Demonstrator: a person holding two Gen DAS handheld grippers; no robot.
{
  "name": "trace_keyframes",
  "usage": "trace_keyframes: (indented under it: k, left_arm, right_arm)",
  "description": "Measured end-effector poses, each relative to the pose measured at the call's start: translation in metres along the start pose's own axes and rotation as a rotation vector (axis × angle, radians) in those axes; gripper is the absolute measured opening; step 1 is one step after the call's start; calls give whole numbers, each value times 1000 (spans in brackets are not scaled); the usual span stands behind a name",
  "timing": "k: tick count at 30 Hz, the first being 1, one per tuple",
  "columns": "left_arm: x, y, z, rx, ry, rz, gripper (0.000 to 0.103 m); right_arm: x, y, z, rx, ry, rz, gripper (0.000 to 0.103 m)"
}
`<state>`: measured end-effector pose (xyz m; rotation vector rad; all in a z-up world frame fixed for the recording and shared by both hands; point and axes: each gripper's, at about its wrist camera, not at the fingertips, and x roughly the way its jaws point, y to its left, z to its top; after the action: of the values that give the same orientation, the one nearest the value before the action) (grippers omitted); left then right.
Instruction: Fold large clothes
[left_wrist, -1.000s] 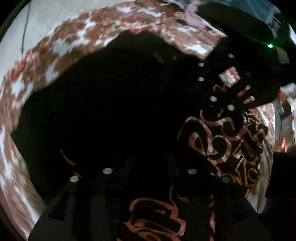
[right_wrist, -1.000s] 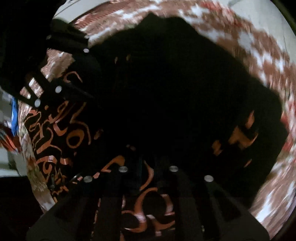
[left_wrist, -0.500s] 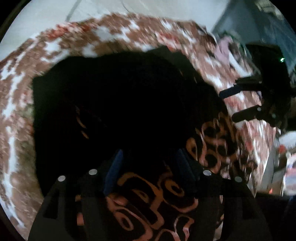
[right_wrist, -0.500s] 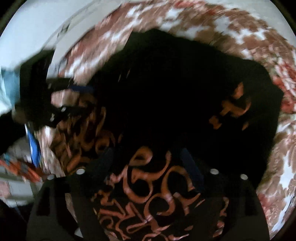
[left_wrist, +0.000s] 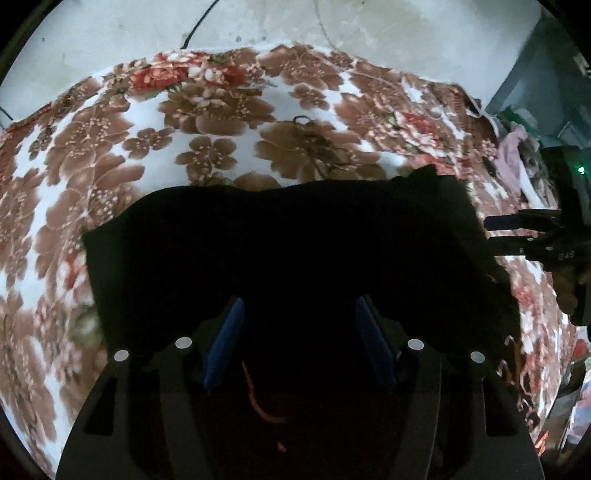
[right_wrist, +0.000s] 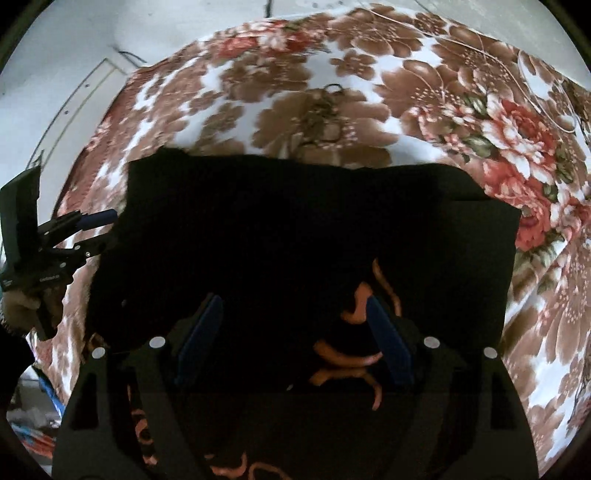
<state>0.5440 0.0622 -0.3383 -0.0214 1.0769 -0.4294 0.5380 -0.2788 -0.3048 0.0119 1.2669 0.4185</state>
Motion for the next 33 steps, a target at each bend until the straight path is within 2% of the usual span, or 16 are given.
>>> trace_keyframes:
  k: [5,9,11,12,13,14,17,19,22,25,27,28,30,31,32,33]
  left_arm:
    - [29,17,15,-54,18,3,61]
    - [49,31,26,-130,55,6,58]
    - [65,39,29,-164,110,5,51]
    - [70,40,30,-174,121,-18,37]
    - [72,40,31,-173,122,-41,22]
    - [71,38,32,-160,113,-52,19]
    - [54,26,38,-94,39,-54,13]
    - [40,25,43,-84,-5,-55,12]
    - [31,26,55,-80,-21,-51,13]
    - [46,32,59,-63,20,-18,16]
    - [62,38,55,-58,49,14,24]
    - [68,41,50,-49,48,37,36]
    - [77,46,43,-48,49,81,51]
    - [75,47,41,-52,43,83,52]
    - [69,48,40,-52,28,89,53]
    - [59,47,40,-45,3,108,54]
  right_arm:
    - [30,-22,17,93,34,-46,79]
    - [48,-35,31,159,44,20,77]
    - [62,-38,36,178,80,40,60]
    - [67,-38,38,177,92,39,55]
    - [70,-36,40,166,97,44,44]
    - [72,-33,41,148,94,42,33]
    - [63,-25,42,121,72,14,17]
    - [51,-24,46,123,40,13,16]
    - [33,-21,61,110,-33,-10,16]
    - [46,-19,71,81,-14,-33,16]
    - [65,-20,70,63,0,-62,19]
    - [73,-22,68,58,2,-81,24]
    - [86,-24,61,45,4,-120,44]
    - [87,-25,56,49,5,-157,63]
    - [85,-26,53,59,3,-172,73]
    - [80,-27,49,68,-2,-169,73]
